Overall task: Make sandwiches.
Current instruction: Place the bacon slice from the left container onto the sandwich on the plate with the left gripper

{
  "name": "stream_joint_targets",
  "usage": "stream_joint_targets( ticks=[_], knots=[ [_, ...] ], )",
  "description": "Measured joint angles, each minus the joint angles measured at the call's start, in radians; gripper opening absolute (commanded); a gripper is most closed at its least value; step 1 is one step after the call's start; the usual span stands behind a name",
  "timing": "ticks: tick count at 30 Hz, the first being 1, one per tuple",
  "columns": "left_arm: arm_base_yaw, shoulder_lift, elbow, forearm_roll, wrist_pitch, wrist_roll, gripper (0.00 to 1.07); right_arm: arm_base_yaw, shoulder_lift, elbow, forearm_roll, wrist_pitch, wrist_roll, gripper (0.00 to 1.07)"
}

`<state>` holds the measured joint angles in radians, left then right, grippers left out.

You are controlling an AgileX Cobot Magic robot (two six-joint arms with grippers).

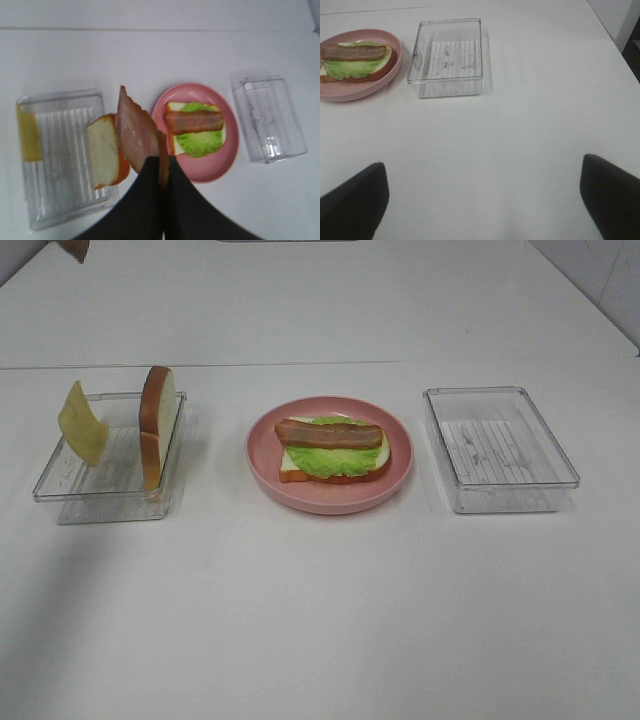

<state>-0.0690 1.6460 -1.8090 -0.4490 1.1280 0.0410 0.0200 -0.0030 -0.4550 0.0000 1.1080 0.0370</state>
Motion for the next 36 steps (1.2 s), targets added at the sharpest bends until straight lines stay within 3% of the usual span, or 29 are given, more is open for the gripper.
stream_joint_targets(
  ticks=[2, 7, 23, 31, 36],
  knots=[
    [-0.029, 0.015, -0.004, -0.074, -0.047, 0.038, 0.00, 0.000, 0.000, 0.000, 0.000, 0.000, 0.000, 0.98],
    [-0.110, 0.086, -0.007, -0.144, -0.084, 0.056, 0.00, 0.000, 0.000, 0.000, 0.000, 0.000, 0.000, 0.98],
    [-0.326, 0.335, -0.015, -0.193, -0.114, 0.125, 0.00, 0.000, 0.000, 0.000, 0.000, 0.000, 0.000, 0.98],
    [-0.397, 0.481, -0.151, -0.198, -0.106, 0.168, 0.00, 0.000, 0.000, 0.000, 0.000, 0.000, 0.000, 0.98],
    [-0.437, 0.622, -0.303, -0.212, -0.095, 0.178, 0.00, 0.000, 0.000, 0.000, 0.000, 0.000, 0.000, 0.98]
  ],
)
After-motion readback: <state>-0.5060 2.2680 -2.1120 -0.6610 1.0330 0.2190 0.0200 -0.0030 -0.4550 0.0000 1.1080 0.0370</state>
